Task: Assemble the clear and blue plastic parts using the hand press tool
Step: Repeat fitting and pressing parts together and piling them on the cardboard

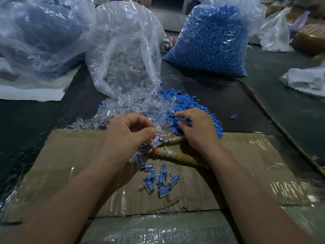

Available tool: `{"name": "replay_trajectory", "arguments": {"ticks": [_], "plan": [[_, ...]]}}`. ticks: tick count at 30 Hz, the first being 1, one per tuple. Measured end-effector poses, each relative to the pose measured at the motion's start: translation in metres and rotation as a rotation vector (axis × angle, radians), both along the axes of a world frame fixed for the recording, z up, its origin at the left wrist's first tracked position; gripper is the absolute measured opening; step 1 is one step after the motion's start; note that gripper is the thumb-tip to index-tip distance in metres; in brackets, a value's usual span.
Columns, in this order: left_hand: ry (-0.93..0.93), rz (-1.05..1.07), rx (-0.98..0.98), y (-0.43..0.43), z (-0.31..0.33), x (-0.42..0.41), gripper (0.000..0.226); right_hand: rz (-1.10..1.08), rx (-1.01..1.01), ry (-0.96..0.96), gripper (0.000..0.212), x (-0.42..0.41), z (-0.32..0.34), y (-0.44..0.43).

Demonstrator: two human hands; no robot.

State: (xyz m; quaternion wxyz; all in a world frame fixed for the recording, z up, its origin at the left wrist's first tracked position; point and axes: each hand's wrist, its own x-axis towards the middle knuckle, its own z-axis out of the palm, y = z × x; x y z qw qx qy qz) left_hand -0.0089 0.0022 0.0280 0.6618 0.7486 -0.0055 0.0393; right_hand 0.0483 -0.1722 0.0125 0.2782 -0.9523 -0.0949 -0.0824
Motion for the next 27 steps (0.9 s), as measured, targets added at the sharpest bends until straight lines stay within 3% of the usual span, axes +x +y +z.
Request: {"name": "replay_trajectory", "arguments": {"ticks": [6,12,18,27], "plan": [[0.021,0.014,-0.004,-0.0001,-0.0009,-0.001,0.011,0.025,-0.171,0.008,0.033,0.0007,-0.0003,0.0002],[0.016,0.002,0.008,-0.0005,-0.0003,-0.0005,0.011,0.037,-0.213,0.011,0.015,0.0013,0.0001,0.0024],[0.023,0.011,-0.015,0.0008,-0.0021,0.0006,0.006,0.044,-0.244,0.061,0.039,-0.0001,0.0012,0.0015],[0.025,0.005,-0.036,0.0007,-0.0034,0.0014,0.003,0.018,-0.118,0.034,0.013,0.0015,-0.0003,-0.0014]]}}
